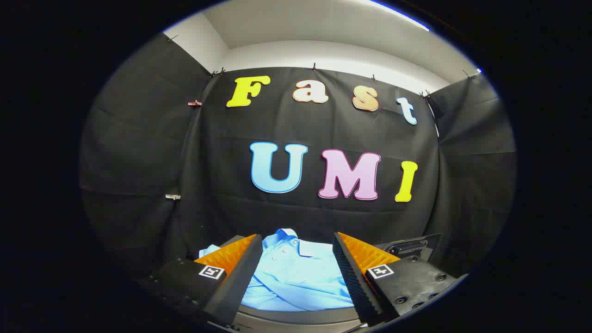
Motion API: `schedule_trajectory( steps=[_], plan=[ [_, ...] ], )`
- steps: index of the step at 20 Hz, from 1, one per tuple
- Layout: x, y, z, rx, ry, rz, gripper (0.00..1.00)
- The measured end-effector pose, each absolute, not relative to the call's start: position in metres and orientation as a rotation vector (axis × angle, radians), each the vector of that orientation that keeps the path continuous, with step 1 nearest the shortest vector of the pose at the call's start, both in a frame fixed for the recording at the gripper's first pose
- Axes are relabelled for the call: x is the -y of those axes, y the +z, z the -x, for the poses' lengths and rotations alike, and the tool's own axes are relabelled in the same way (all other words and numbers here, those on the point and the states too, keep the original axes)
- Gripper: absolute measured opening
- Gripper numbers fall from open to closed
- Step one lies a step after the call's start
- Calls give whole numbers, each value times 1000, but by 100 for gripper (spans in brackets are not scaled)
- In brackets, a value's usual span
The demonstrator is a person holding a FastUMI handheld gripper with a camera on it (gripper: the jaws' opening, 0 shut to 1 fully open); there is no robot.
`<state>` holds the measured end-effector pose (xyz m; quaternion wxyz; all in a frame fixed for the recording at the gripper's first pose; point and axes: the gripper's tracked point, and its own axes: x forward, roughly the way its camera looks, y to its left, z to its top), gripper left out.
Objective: Put the clothes into the washing machine and then close the washing machine lid.
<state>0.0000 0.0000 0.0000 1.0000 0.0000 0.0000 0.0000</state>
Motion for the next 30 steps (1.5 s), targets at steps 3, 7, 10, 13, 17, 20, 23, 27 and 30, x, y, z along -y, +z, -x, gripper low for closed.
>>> schedule_trajectory(
  steps=[3, 7, 10, 13, 17, 20, 23, 27, 30],
  plan=[
    [-3, -6, 1, -14, 10, 3, 96],
    [-3, -8, 0, -21, 16, -2, 96],
    [-3, -5, -4, -16, 16, -3, 96],
    [-3, -7, -7, -16, 19, -6, 96],
    [-7, -12, -9, -28, 24, -7, 96],
    [-8, -12, -8, -32, 30, -5, 96],
    [-9, -11, -12, -35, 39, -7, 96],
    [-9, -15, -21, -68, 47, -13, 96],
    [-5, -14, -32, -87, 30, -19, 96]
  ],
)
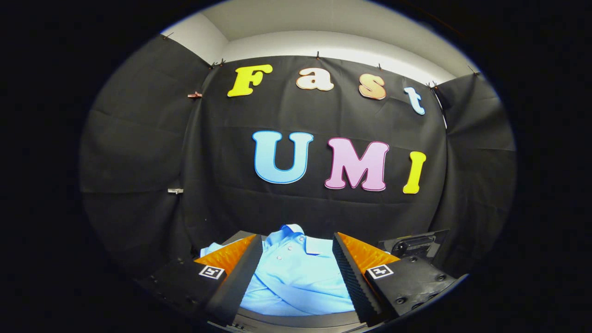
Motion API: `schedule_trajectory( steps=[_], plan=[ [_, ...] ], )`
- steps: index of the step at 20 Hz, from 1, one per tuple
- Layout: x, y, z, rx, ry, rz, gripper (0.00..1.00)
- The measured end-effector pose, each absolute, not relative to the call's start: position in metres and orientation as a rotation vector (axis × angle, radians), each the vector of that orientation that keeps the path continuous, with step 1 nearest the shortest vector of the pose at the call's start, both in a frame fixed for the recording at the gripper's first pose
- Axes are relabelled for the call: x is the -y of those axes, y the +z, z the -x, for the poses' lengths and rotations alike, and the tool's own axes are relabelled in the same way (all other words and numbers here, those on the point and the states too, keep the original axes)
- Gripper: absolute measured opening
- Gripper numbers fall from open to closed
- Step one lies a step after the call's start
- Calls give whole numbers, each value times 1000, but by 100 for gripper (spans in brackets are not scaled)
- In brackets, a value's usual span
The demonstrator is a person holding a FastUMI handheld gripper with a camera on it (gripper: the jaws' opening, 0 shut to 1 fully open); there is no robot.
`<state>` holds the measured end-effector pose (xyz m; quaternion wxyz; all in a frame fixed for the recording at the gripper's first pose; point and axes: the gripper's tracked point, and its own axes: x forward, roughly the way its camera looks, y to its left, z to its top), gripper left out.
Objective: Put the clothes into the washing machine and then close the washing machine lid.
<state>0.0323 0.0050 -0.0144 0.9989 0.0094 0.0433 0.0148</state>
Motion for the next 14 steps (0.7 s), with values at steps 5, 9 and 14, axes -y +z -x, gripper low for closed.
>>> schedule_trajectory(
  steps=[5, 9, 14],
  plan=[
    [-9, -13, -56, -125, 23, -28, 96],
    [-17, -17, -72, -195, 30, -68, 95],
    [-21, -45, -83, -304, 27, 6, 95]
  ],
)
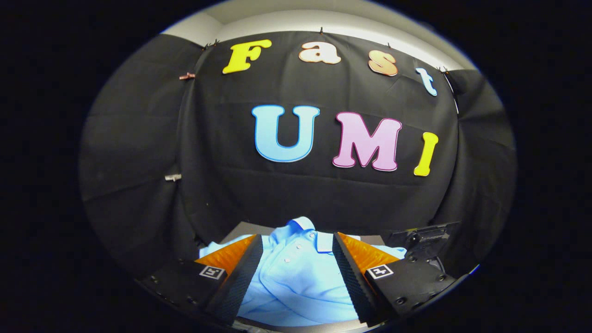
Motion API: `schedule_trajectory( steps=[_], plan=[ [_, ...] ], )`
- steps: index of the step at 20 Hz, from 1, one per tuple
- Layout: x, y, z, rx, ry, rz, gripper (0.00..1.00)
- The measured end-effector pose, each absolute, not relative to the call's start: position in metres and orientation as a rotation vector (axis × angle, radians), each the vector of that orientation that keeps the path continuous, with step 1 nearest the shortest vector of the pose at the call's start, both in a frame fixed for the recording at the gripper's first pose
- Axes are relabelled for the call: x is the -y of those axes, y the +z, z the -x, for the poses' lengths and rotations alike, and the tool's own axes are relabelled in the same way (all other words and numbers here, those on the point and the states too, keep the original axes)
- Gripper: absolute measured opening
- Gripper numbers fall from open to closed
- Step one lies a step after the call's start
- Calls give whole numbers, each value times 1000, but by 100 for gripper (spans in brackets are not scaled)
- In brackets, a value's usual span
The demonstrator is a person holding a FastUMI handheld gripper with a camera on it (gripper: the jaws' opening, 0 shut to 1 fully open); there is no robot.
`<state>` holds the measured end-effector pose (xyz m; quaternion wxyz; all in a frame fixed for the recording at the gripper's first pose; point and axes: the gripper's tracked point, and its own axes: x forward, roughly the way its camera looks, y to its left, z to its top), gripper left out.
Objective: Put the clothes into the washing machine and then close the washing machine lid.
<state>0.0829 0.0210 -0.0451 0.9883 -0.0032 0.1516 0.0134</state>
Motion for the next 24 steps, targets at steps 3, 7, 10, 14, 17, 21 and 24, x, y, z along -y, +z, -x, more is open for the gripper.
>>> schedule_trajectory(
  steps=[3, 7, 10, 14, 17, 21, 24],
  plan=[
    [-31, -72, -81, -399, 50, -4, 95],
    [-44, -114, -83, -572, 98, 27, 95],
    [-39, -135, -84, -662, 75, -36, 96],
    [-42, -146, -84, -736, 80, -49, 95],
    [-42, -168, -80, -817, 77, -27, 95],
    [-44, -173, -82, -839, 133, -34, 93],
    [-41, -170, -84, -818, 200, -12, 59]
  ],
)
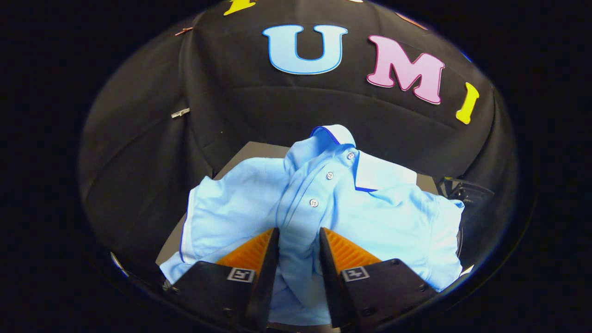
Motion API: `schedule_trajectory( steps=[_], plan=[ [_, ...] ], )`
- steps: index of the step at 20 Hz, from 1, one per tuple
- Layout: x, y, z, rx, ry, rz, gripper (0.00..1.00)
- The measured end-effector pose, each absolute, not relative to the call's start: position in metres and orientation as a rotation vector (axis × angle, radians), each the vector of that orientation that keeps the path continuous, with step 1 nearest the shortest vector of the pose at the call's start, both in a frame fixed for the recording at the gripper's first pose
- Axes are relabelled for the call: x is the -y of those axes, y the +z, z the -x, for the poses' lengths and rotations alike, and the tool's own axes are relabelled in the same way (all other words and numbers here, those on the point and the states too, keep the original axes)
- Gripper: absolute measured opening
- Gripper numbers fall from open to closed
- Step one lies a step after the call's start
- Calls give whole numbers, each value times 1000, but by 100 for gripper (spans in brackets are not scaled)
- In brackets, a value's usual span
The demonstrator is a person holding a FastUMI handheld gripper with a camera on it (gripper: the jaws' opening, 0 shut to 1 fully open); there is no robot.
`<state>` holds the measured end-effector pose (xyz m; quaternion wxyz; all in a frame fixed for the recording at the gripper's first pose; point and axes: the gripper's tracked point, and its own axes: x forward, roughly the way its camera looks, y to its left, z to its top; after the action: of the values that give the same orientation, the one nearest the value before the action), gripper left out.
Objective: Put the clothes into the washing machine and then close the washing machine lid.
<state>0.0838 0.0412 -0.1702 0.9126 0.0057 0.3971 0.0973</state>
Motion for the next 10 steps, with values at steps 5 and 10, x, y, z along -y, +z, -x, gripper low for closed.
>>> schedule_trajectory(
  steps=[5, 10],
  plan=[
    [-30, -173, -85, -881, 174, -102, 15],
    [-25, -169, -88, -837, 132, 8, 5]
  ],
)
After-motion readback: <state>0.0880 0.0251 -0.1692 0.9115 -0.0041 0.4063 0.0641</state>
